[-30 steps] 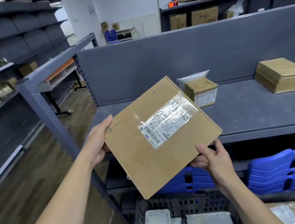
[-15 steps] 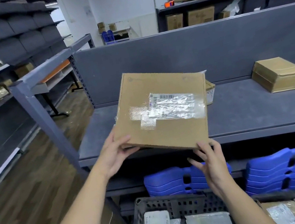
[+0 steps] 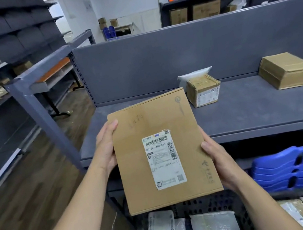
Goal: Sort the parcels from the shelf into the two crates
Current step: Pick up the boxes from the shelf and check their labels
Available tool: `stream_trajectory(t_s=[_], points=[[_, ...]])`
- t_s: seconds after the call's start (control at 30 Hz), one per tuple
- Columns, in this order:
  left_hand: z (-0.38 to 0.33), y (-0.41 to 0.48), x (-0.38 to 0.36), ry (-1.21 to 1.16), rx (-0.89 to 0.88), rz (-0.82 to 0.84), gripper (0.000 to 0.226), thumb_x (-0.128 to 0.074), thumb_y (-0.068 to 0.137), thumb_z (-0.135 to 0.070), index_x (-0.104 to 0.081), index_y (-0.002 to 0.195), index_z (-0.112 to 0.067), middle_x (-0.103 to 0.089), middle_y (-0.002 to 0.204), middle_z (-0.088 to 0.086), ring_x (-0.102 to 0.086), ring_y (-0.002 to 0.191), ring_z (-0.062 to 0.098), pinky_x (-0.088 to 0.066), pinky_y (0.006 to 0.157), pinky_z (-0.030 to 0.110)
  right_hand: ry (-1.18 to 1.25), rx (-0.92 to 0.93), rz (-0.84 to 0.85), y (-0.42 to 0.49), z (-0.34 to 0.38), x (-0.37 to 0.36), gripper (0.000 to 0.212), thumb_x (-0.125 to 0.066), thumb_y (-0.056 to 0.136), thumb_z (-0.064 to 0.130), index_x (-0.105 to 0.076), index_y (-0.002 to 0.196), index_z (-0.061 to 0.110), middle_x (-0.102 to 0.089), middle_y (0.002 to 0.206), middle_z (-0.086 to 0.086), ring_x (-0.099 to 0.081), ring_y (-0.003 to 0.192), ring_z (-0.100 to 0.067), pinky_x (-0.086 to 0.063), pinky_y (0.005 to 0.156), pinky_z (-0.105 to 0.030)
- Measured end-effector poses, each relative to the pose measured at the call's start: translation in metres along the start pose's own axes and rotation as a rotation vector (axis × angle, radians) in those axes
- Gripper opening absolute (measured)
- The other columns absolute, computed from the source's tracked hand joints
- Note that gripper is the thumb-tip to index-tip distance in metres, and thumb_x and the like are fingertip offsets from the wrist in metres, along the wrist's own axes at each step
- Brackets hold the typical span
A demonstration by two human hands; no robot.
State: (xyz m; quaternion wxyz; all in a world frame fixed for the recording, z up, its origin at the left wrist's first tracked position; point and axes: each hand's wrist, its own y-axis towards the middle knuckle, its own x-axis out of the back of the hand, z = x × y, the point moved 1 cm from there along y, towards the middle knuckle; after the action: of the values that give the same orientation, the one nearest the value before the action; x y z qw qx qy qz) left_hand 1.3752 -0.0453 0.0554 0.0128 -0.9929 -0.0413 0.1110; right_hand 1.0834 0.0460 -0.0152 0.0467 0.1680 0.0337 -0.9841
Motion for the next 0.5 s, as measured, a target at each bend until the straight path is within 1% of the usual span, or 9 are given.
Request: stream_trajectory(t_s=[0.07, 0.1, 0.17, 0.23, 0.3, 0.33, 0.37, 0.43, 0.5], points=[[0.000, -0.004, -0.003, 0.000, -0.008, -0.047, 0.057, -0.067, 0.095, -0.054, -0.058, 0.143, -0.024, -0.071, 0.130, 0.000, -0.069, 0.115, 0.015, -0.060, 0.093, 0.039, -0.006, 0.031, -0.043, -0.003, -0.003, 0.003, 0.101, -0.087, 0.072, 0.056, -0.038, 0.158, 0.039, -0.054, 0.155, -0.002, -0.055, 0.138, -0.037, -0.040, 0.115, -0.063], [0.002, -0.010, -0.006, 0.042, -0.026, -0.076, 0.061, -0.063, 0.095, -0.060, -0.054, 0.145, -0.027, -0.068, 0.134, -0.003, -0.066, 0.120, 0.014, -0.057, 0.098, 0.039, -0.018, 0.054, -0.074, -0.005, -0.004, 0.005, 0.096, -0.086, 0.073, 0.055, -0.042, 0.157, 0.038, -0.056, 0.153, -0.002, -0.056, 0.136, -0.036, -0.041, 0.115, -0.062], [0.015, -0.029, -0.016, 0.142, -0.046, -0.066, 0.047, -0.047, 0.105, -0.056, -0.054, 0.139, -0.024, -0.068, 0.120, -0.010, -0.065, 0.116, 0.010, -0.053, 0.095, 0.033, -0.017, 0.091, -0.120, -0.012, -0.007, 0.007, 0.073, -0.072, 0.086, 0.044, -0.047, 0.154, 0.036, -0.061, 0.148, -0.005, -0.061, 0.130, -0.034, -0.045, 0.111, -0.058], [0.041, -0.055, -0.026, 0.207, -0.003, 0.017, 0.037, -0.039, 0.110, -0.047, -0.056, 0.135, -0.025, -0.071, 0.112, -0.017, -0.066, 0.108, 0.001, -0.051, 0.091, 0.025, -0.002, 0.101, -0.153, -0.023, -0.011, 0.014, 0.063, -0.058, 0.092, 0.032, -0.048, 0.153, 0.033, -0.065, 0.141, -0.008, -0.066, 0.119, -0.030, -0.051, 0.101, -0.050], [0.072, -0.077, -0.026, 0.231, 0.065, 0.084, 0.038, -0.037, 0.111, -0.043, -0.055, 0.142, -0.031, -0.071, 0.122, -0.021, -0.065, 0.115, -0.002, -0.049, 0.098, 0.026, -0.032, 0.087, -0.199, -0.035, -0.016, 0.026, 0.062, -0.057, 0.090, 0.029, -0.051, 0.152, 0.028, -0.067, 0.138, -0.009, -0.067, 0.112, -0.023, -0.056, 0.092, -0.040], [0.087, -0.086, -0.023, 0.226, 0.086, 0.089, 0.041, -0.037, 0.111, -0.043, -0.053, 0.147, -0.031, -0.069, 0.131, -0.019, -0.062, 0.123, 0.001, -0.047, 0.106, 0.030, -0.063, 0.075, -0.228, -0.041, -0.021, 0.031, 0.062, -0.061, 0.087, 0.030, -0.056, 0.149, 0.025, -0.068, 0.137, -0.009, -0.067, 0.110, -0.020, -0.057, 0.089, -0.035], [0.101, -0.093, -0.018, 0.216, 0.102, 0.095, 0.045, -0.038, 0.110, -0.045, -0.051, 0.150, -0.028, -0.065, 0.140, -0.014, -0.059, 0.131, 0.007, -0.044, 0.113, 0.034, -0.106, 0.060, -0.276, -0.047, -0.026, 0.036, 0.062, -0.066, 0.082, 0.032, -0.062, 0.143, 0.023, -0.068, 0.136, -0.008, -0.067, 0.111, -0.018, -0.056, 0.091, -0.034], [0.125, -0.109, -0.013, 0.226, 0.133, 0.132, 0.052, -0.039, 0.107, -0.047, -0.048, 0.154, -0.026, -0.059, 0.149, -0.009, -0.053, 0.139, 0.011, -0.040, 0.116, 0.036, -0.233, 0.052, -0.405, -0.060, -0.039, 0.048, 0.050, -0.072, 0.080, 0.032, -0.073, 0.129, 0.022, -0.069, 0.133, 0.002, -0.065, 0.120, -0.015, -0.051, 0.106, -0.039], [0.145, -0.128, -0.011, 0.283, 0.159, 0.170, 0.047, -0.039, 0.107, -0.043, -0.049, 0.152, -0.031, -0.060, 0.146, -0.016, -0.054, 0.135, 0.001, -0.043, 0.110, 0.024, -0.362, 0.050, -0.473, -0.074, -0.053, 0.057, 0.034, -0.071, 0.094, 0.021, -0.074, 0.127, 0.023, -0.067, 0.129, 0.014, -0.061, 0.126, -0.011, -0.045, 0.114, -0.040]])
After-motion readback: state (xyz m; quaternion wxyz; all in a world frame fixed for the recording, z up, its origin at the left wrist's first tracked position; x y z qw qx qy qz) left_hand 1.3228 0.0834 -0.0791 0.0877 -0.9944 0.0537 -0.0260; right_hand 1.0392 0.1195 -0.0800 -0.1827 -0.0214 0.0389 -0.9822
